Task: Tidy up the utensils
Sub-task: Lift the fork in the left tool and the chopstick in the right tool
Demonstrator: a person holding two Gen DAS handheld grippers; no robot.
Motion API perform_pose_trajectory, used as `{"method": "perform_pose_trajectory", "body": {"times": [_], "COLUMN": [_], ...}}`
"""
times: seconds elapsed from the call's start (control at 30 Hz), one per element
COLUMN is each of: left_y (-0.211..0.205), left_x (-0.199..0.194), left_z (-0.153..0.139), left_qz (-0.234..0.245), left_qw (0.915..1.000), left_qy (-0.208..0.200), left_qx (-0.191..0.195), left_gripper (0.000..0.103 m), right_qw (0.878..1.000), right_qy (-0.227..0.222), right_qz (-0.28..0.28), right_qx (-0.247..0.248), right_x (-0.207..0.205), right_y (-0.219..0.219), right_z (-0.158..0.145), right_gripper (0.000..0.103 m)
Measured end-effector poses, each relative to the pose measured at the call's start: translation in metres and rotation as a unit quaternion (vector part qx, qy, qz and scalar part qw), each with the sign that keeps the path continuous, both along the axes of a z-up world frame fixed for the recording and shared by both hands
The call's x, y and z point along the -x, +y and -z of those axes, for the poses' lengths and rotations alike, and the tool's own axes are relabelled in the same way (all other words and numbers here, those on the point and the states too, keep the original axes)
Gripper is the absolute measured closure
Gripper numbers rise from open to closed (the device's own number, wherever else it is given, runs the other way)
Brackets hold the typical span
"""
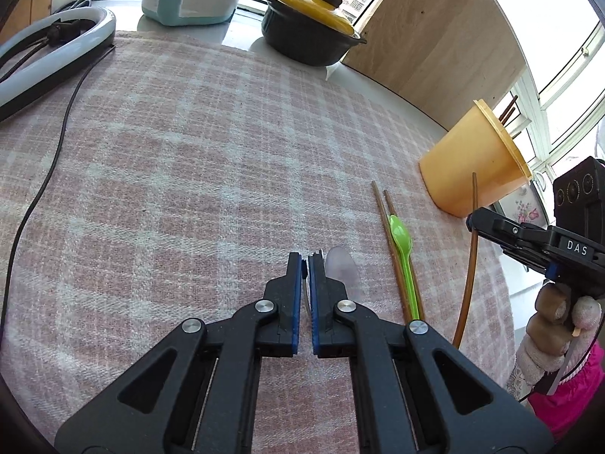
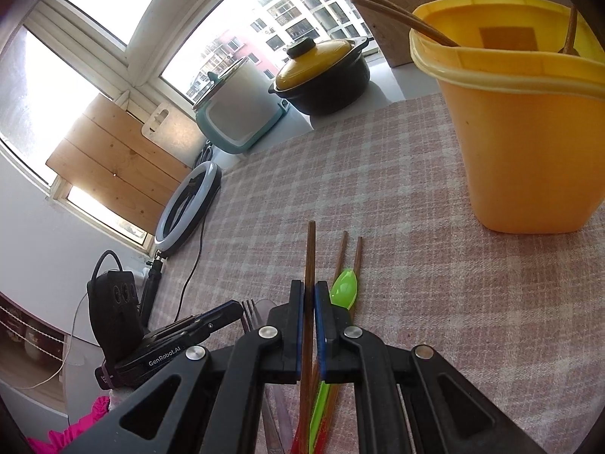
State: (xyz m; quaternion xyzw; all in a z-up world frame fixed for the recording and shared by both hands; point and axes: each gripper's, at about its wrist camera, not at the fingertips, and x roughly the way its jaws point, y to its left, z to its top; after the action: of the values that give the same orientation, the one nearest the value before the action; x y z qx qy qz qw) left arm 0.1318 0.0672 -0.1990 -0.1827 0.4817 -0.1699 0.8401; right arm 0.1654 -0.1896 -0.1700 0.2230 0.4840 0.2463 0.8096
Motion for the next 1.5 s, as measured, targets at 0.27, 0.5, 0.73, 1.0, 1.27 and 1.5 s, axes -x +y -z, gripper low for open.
{"method": "perform_pose_trajectory", "body": {"times": [0.27, 0.5, 0.73, 1.0, 1.27, 1.5], "left_y": [0.008, 0.008, -0.020, -0.045, -0.044, -0.035], "left_x": [0.000, 0.004, 0.003, 0.003, 0.006, 0.008], "left_z": [0.008, 0.015, 0.011, 0.008, 0.004, -0.003], "left_qz": [0.003, -0.001, 0.062, 0.107, 0.093, 0.080], "left_qw": [0.9983, 0.9989, 0.9976, 0.9920, 0.9939, 0.9944], "left_qy": [0.036, 0.021, -0.023, -0.037, -0.034, -0.039], "left_qx": [0.045, 0.042, -0.020, -0.057, -0.048, -0.056], "left_gripper": [0.090, 0.082, 0.082, 0.098, 0.099, 0.100], "right_qw": [1.000, 1.000, 1.000, 1.000, 1.000, 1.000], "right_qy": [-0.002, 0.004, 0.014, 0.018, 0.014, 0.014], "right_qz": [0.003, 0.000, 0.002, 0.007, 0.012, 0.016], "right_qx": [0.005, 0.004, 0.000, 0.002, 0.001, 0.002], "right_x": [0.004, 0.007, 0.009, 0.011, 0.014, 0.015], "right_y": [-0.003, -0.003, -0.007, -0.008, -0.014, -0.015], "right_z": [-0.001, 0.001, 0.003, 0.006, 0.004, 0.006], "right_gripper": [0.100, 0.100, 0.100, 0.100, 0.100, 0.100]}}
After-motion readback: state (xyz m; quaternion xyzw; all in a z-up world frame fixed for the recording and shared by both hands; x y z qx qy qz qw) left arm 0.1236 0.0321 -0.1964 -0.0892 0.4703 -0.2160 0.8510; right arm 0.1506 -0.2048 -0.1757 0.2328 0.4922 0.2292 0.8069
